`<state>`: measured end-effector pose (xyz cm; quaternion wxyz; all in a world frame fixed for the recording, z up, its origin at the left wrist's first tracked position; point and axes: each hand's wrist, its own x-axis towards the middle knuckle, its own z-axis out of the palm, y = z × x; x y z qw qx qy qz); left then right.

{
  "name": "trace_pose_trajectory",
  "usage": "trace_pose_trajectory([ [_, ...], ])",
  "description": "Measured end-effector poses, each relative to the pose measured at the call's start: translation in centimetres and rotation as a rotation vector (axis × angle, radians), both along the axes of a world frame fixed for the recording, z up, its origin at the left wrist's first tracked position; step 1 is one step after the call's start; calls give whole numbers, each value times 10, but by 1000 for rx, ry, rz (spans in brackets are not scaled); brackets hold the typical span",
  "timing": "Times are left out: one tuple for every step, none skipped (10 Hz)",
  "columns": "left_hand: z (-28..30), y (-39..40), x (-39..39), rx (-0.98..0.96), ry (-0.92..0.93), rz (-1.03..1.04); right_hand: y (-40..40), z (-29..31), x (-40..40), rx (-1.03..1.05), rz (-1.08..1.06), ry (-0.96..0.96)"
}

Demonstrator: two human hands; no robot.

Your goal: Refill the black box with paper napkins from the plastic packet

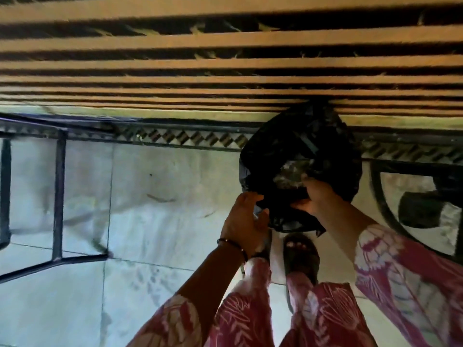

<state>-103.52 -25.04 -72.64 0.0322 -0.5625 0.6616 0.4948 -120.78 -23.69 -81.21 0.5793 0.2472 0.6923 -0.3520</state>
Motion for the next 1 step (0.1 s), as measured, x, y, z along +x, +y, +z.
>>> trace_pose_trajectory([
  [14, 2, -5, 0, 1, 84, 4, 21, -1, 26, -44, -79],
])
